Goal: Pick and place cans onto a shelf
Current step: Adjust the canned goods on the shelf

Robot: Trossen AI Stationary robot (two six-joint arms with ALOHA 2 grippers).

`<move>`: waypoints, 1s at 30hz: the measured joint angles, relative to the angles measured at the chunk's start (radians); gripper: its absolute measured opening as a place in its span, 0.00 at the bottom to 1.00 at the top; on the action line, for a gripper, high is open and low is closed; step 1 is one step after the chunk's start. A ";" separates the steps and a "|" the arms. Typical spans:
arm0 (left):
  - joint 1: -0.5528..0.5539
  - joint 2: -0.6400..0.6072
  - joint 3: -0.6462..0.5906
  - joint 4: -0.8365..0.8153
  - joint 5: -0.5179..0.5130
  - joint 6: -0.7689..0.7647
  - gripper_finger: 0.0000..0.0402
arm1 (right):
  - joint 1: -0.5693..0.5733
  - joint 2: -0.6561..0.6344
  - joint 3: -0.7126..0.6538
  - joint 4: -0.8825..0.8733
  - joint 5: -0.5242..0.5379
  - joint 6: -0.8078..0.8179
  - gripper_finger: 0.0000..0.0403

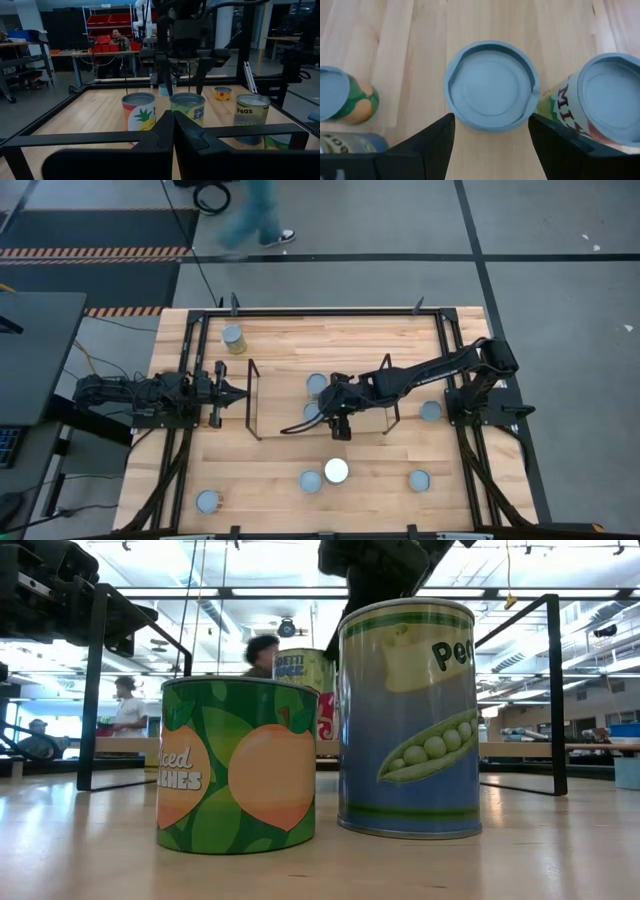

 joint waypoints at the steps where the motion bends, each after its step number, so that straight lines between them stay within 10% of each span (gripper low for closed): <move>1: 0.000 0.000 0.000 0.000 0.000 0.000 0.03 | 0.003 -0.007 0.007 -0.016 0.000 -0.002 0.64; 13: 0.000 0.000 0.000 0.001 0.000 0.000 0.03 | -0.094 -0.008 0.034 -0.211 0.201 -0.090 0.64; 30: 0.000 0.000 0.000 0.001 0.000 0.000 0.03 | -0.179 0.020 0.034 -0.023 0.156 -0.142 0.64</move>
